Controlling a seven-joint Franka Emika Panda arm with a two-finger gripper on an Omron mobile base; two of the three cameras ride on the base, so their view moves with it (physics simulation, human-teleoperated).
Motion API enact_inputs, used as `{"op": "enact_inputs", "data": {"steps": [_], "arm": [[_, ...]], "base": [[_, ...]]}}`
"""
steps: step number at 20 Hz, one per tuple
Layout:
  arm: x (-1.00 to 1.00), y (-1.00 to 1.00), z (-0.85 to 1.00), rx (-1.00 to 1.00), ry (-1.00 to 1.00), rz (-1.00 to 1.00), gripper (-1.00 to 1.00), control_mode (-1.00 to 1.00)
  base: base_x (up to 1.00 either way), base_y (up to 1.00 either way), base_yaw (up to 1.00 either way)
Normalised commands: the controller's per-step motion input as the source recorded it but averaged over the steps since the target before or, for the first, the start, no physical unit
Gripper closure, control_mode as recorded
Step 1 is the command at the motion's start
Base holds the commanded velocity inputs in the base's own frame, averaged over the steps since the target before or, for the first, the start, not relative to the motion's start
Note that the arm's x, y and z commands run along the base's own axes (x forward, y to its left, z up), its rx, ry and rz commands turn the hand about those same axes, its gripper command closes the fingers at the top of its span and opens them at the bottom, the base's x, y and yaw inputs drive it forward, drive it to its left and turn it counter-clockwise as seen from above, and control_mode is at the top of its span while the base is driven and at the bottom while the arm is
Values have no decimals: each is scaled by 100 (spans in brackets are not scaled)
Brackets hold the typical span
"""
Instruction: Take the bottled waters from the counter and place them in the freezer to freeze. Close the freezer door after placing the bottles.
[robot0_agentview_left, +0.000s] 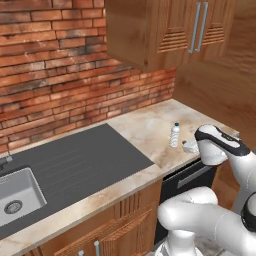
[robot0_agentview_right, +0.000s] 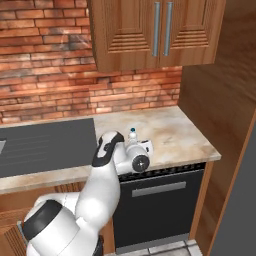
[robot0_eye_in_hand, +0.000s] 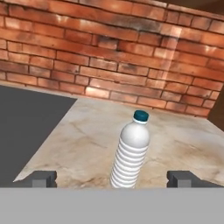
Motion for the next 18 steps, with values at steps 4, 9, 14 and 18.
{"op": "enact_inputs", "data": {"steps": [4,9,14,18], "arm": [[24,0,-5,0,0,0,-100,-100],[31,-3,-2,0,0,0,-100,-100],[21,0,-11,0,0,0,-100,-100],[21,-1,-13,0,0,0,-100,-100]], "base": [[0,0,0],[0,0,0],[0,0,0],[0,0,0]]}}
